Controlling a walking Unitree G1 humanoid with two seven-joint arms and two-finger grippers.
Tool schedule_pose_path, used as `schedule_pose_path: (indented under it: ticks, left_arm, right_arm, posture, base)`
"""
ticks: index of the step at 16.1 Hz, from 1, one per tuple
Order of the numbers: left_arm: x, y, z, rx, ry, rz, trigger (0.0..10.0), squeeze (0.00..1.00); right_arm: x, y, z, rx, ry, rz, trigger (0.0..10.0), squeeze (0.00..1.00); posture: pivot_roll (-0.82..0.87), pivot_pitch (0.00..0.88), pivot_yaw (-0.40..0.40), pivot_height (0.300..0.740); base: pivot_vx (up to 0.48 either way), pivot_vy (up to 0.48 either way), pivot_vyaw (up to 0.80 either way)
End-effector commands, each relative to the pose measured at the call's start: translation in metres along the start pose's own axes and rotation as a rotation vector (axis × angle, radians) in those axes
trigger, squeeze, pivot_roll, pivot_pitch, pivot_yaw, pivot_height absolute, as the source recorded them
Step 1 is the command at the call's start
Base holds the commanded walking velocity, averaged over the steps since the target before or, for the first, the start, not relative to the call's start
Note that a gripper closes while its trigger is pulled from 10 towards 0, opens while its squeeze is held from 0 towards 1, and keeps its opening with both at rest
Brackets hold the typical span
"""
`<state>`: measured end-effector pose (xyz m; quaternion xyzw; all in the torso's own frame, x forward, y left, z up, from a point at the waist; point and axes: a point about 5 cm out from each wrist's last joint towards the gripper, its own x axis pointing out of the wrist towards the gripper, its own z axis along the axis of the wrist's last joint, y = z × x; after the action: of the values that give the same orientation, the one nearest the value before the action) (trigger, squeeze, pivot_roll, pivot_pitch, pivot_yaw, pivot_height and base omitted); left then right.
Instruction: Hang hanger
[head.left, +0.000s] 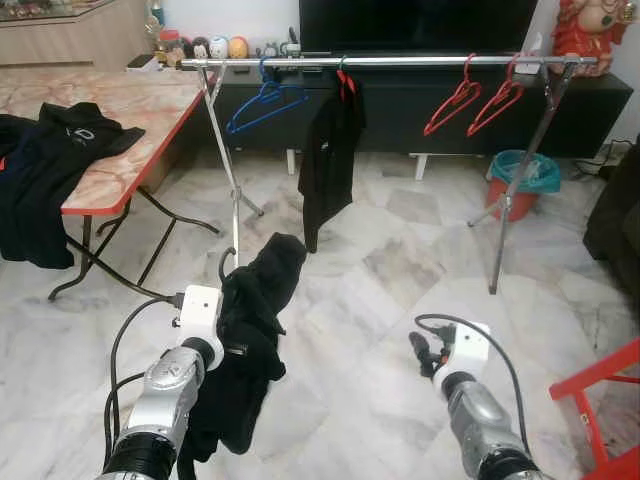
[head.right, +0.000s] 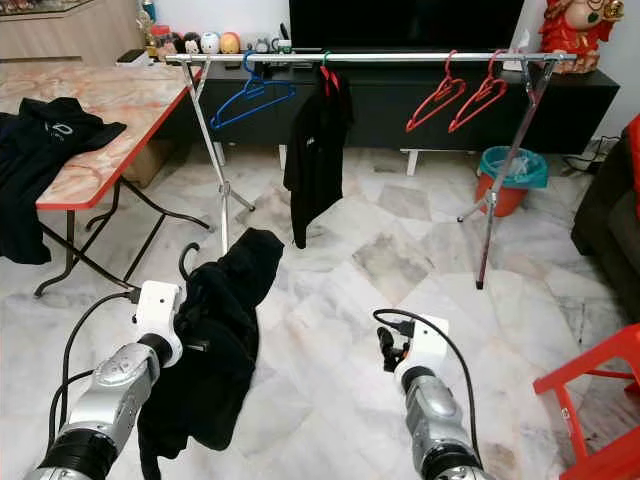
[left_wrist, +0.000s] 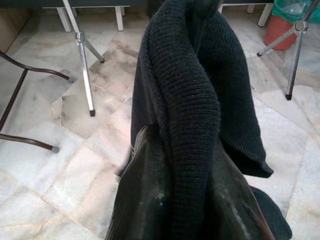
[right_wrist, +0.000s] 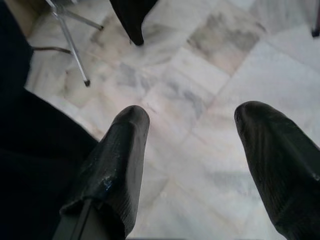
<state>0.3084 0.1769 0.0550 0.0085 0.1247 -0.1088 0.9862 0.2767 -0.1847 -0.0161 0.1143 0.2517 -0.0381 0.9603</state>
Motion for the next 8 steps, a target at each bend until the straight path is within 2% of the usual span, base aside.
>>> schedule_pose_path:
  ticks: [1, 3, 5, 8]
  left_arm:
    - [0.0044, -0.0009, 0.0105, 0.002, -0.048, 0.000, 10.0, 0.00]
    - [0.0047, -0.0005, 0.0123, 0.001, -0.057, 0.005, 10.0, 0.00]
    - [0.0052, -0.0008, 0.0144, 0.005, -0.065, 0.003, 10.0, 0.00]
    - [0.0061, -0.0023, 0.0144, 0.018, -0.062, -0.003, 10.0, 0.00]
  right_arm:
    - [-0.0002, 0.0001, -0.0028, 0.007, 0.010, -0.023, 10.0, 0.00]
    - [-0.0004, 0.0006, -0.0034, 0.020, 0.007, -0.027, 10.0, 0.00]
    - [-0.0006, 0.0013, -0.0055, 0.066, 0.015, -0.033, 10.0, 0.00]
    - [-0.0005, 0.0019, -0.0059, 0.075, 0.016, -0.034, 10.0, 0.00]
  posture:
    - [-0.05, 0.000, -0.002, 0.719]
    - [-0.05, 0.000, -0.002, 0.719]
    - [-0.06, 0.000, -0.002, 0.719]
    - [-0.06, 0.000, -0.001, 0.719]
  base:
    - [0.000, 0.000, 0.00]
    - [0.135, 0.000, 0.00]
    - [0.379, 0.000, -0.72]
    - [0.398, 0.000, -0.80]
